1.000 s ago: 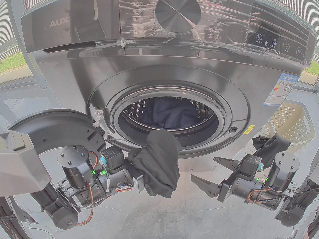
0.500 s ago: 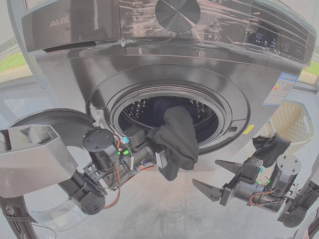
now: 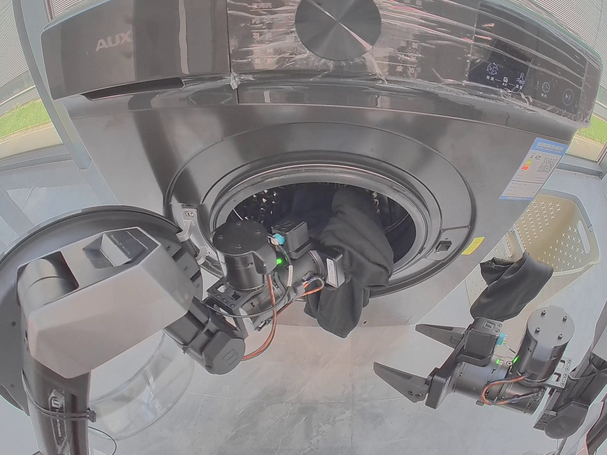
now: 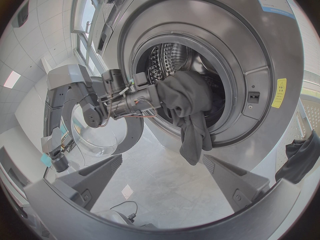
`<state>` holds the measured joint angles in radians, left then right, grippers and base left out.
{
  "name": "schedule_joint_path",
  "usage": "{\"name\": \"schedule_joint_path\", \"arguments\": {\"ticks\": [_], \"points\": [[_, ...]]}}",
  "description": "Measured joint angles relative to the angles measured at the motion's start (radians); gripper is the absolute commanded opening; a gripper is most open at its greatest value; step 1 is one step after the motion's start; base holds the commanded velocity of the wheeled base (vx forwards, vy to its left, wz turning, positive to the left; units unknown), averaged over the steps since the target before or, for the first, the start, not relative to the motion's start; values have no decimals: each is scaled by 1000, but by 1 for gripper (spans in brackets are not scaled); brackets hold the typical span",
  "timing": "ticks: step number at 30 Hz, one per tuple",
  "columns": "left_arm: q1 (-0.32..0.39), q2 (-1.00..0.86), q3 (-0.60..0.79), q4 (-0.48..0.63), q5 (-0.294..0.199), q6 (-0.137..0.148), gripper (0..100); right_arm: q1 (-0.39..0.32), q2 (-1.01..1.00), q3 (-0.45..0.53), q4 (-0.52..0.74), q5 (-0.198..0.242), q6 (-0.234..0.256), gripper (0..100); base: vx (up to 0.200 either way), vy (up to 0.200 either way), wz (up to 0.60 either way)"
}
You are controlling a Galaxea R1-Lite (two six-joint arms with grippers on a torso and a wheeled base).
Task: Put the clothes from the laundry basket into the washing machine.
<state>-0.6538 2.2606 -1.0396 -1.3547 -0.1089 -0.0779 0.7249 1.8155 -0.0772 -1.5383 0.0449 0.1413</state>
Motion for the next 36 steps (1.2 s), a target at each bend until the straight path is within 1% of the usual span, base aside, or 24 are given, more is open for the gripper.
{"name": "schedule_joint_path", "arguments": {"ticks": [7,11,19,22,30,31,33,36], "points": [[6,77,-154,96,9,-3,0,2,0,2,0,-1,0,100,0,0,0],[15,122,-256,150,27,-5,0,2,0,2,0,-1,0,100,0,0,0],[54,215,-488,251,72,-7,0,2,0,-1,0,-1,0,100,0,0,0],[64,248,-572,297,101,-16,0,1,0,-2,0,-1,0,100,0,0,0],[87,321,-832,463,183,-56,0,1,0,-5,0,-1,0,100,0,0,0],[91,330,-863,492,193,-60,100,1,0,-5,0,-1,0,100,0,0,0],[101,350,-910,534,215,-73,100,0,0,-5,0,-1,0,100,0,0,0],[109,368,-942,547,230,-92,100,-1,1,-5,0,-1,0,100,0,0,0]]}}
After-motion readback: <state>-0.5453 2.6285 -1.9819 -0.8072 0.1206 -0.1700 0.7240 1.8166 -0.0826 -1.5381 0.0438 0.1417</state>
